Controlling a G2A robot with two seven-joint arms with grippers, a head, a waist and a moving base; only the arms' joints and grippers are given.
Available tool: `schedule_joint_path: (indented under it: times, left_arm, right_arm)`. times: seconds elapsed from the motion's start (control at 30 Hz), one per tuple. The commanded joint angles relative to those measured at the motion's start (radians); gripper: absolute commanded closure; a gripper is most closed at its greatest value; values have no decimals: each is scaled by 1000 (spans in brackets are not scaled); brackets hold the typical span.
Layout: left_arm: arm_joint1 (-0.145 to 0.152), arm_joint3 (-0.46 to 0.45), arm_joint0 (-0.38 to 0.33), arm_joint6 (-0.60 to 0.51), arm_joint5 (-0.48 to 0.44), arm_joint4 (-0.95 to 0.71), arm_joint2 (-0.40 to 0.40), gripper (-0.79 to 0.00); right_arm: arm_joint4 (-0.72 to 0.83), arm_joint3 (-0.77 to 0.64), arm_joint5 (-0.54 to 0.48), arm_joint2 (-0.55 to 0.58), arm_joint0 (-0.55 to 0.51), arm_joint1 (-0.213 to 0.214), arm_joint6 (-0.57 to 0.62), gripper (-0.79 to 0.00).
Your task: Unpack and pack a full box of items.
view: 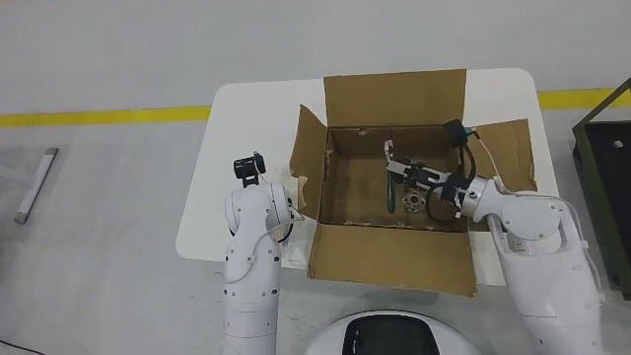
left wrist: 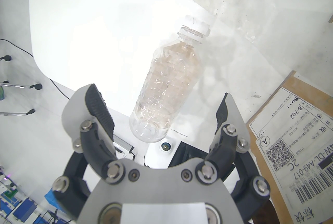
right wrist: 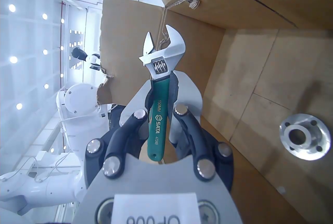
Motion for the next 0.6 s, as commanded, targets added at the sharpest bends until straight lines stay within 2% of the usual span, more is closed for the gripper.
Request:
schedule_joint_path:
  times: [0.0, 0.13, 0.23, 0.4, 0.57]
  left_arm:
    - [0, 0, 0, 0, 0, 0, 0, -785]
    - [0, 0, 0, 0, 0, 0, 0, -785]
    - [0, 0, 0, 0, 0, 0, 0, -785]
    - [0, 0, 0, 0, 0, 0, 0, -785]
    - [0, 0, 0, 0, 0, 0, 0, -785]
  right_arm:
    - [0, 0, 0, 0, 0, 0, 0, 0]
    - [-5, -16, -18, -14, -7, 2, -21, 0]
    - [56, -46, -52, 2, -6, 7, -51, 0]
    - [311, -109, -168, 99, -15, 18, -83, 0]
    - [513, -161, -244, 263, -52, 39, -72, 0]
